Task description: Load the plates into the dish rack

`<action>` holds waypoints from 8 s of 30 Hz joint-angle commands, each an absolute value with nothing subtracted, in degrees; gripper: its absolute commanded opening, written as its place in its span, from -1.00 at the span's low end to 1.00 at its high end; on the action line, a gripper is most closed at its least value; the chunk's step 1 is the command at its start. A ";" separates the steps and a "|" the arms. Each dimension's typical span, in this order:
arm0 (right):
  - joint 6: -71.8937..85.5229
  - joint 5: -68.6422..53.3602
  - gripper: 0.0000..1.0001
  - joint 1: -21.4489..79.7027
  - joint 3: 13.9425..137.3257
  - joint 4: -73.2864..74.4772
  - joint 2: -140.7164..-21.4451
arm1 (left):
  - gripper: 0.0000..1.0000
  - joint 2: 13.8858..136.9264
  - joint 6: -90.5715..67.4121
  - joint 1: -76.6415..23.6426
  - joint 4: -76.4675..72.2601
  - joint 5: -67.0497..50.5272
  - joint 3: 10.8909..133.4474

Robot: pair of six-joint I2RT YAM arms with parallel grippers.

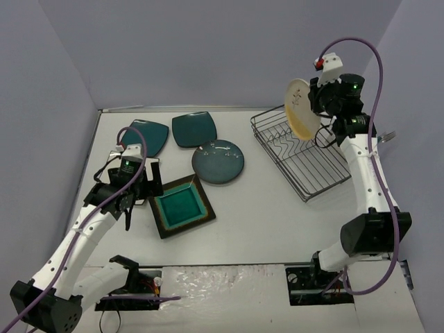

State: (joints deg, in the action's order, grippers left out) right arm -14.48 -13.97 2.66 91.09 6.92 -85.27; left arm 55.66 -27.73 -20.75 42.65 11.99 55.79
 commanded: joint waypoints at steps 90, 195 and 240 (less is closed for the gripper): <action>26.88 -20.65 1.00 29.61 46.09 -33.92 -73.08 | 0.94 52.69 -42.45 -14.11 29.89 0.84 35.82; 81.39 -15.87 0.80 49.13 29.64 -68.24 -103.48 | -1.00 41.22 -89.94 -36.27 -6.06 7.97 19.04; 61.43 5.35 -1.00 48.81 29.28 -36.14 -65.18 | 0.80 37.15 -88.33 -44.42 12.73 8.48 22.19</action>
State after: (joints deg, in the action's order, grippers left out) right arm 68.83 3.29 49.15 20.51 -36.84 -74.19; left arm 38.48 -93.11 -44.51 10.87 7.04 15.18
